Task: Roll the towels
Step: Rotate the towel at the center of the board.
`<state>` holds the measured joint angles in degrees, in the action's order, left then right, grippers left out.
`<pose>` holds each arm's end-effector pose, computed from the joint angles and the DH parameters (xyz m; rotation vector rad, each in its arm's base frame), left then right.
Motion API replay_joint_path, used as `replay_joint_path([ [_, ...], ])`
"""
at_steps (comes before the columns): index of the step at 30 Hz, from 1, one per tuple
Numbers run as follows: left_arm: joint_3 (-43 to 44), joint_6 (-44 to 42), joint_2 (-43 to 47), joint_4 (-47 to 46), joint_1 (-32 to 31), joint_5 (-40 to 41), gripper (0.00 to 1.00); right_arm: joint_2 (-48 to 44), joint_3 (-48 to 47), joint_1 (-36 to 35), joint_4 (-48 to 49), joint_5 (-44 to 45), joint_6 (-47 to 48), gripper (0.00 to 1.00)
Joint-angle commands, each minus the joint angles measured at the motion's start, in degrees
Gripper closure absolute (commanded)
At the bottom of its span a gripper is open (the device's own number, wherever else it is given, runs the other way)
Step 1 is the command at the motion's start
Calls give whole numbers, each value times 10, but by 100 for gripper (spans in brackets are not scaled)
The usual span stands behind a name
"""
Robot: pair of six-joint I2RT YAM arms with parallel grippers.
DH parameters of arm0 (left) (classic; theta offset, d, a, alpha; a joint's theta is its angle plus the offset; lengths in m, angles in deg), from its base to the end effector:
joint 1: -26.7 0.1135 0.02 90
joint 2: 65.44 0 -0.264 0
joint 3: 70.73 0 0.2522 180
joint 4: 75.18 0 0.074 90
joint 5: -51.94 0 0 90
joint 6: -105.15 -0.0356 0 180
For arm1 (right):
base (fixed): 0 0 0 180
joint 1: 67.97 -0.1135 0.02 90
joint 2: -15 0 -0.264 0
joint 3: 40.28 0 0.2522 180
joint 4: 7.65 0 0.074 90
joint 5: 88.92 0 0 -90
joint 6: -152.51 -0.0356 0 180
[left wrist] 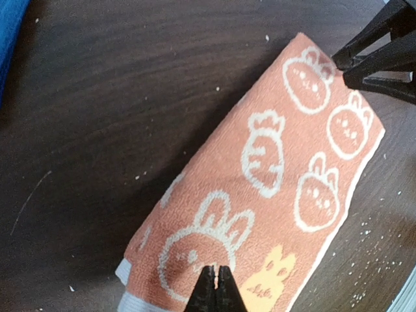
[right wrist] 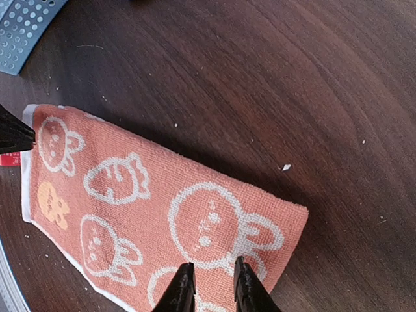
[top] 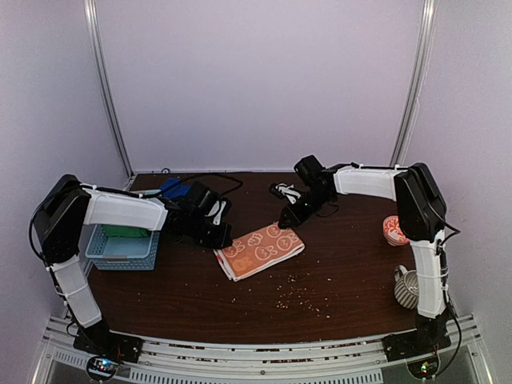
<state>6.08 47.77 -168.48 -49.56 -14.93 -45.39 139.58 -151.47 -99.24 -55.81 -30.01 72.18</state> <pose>0.2760 -0.2514 0.1733 0.2620 2.5910 -0.6764 0.3879 0.2571 0.1806 -1.0949 2.4022 0.8446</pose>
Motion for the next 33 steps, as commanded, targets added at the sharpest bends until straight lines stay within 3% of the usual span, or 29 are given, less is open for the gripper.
replay_joint_path([
  [1, -24, -23, -9, -9, -2, -1, 100, 8, -5, -2, -15, 8, -5, 80],
  [9, -50, -52, -23, 19, -1, 57, 100, 31, 32, 0, -15, 87, -17, 82],
  [19, 16, -110, -89, 18, 22, 95, 100, -56, 180, -22, -25, 75, -20, 86],
  [23, 119, -163, -132, 45, 33, 122, 100, -92, 240, -70, -73, -12, 21, 86],
  [27, 228, -195, -153, 101, 42, 133, 100, -119, 224, -93, -146, -130, 76, 83],
  [33, 214, -178, -99, 100, 41, 62, 100, -161, 149, -63, -181, -137, 104, 74],
])
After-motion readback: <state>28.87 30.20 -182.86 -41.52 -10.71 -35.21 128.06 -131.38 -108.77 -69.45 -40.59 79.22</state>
